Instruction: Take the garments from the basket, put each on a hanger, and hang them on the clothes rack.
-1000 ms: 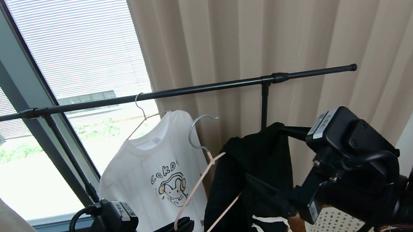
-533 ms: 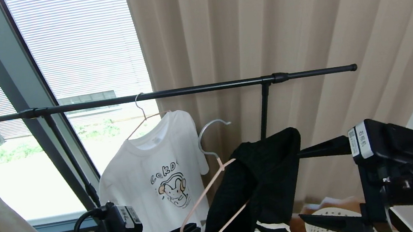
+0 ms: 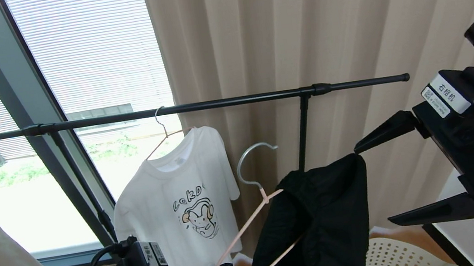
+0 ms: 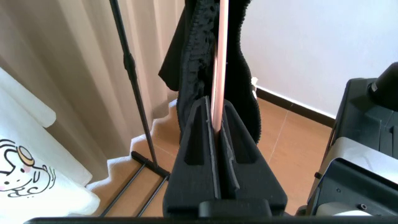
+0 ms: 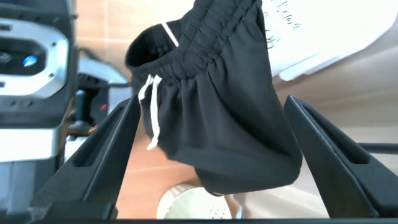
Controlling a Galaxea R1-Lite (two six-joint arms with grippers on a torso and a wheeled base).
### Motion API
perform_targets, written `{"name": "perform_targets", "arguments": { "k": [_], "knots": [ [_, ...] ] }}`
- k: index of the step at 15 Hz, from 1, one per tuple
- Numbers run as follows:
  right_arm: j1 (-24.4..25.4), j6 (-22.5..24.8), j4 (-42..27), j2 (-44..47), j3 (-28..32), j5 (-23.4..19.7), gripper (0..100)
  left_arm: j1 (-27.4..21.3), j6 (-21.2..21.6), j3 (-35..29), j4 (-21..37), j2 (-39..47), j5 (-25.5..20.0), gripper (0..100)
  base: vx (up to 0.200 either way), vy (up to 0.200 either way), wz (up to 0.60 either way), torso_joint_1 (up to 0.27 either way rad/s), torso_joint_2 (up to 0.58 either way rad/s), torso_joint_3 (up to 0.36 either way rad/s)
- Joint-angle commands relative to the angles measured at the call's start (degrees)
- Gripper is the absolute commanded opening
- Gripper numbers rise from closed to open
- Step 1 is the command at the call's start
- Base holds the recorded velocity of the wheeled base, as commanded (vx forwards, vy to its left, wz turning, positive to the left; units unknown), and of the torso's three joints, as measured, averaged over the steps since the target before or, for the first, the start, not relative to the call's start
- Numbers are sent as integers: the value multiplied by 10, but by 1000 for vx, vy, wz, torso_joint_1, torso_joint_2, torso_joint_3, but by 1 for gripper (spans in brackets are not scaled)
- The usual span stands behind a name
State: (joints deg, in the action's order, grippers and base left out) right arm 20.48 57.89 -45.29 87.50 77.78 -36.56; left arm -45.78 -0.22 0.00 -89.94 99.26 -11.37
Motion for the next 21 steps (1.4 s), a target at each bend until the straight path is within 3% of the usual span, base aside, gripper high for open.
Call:
{"name": "perform_targets", "arguments": {
  "k": [1, 5, 14, 21],
  "knots": [
    [-26, 79, -161, 131, 164, -19, 100, -8, 0, 0, -1, 0, 0, 0, 0, 0, 0, 0, 0, 0],
    [-26, 81, -165, 168, 201, -20, 100, -21, 0, 0, -1, 1, -10, 0, 0, 0, 0, 0, 0, 0],
    [-18, 88, -164, 188, 161, -19, 100, -34, 0, 0, -1, 1, -11, 0, 0, 0, 0, 0, 0, 0],
    [16, 87, -146, 204, 151, -22, 100, -37, 0, 0, -1, 1, -11, 0, 0, 0, 0, 0, 0, 0]
  ]
}}
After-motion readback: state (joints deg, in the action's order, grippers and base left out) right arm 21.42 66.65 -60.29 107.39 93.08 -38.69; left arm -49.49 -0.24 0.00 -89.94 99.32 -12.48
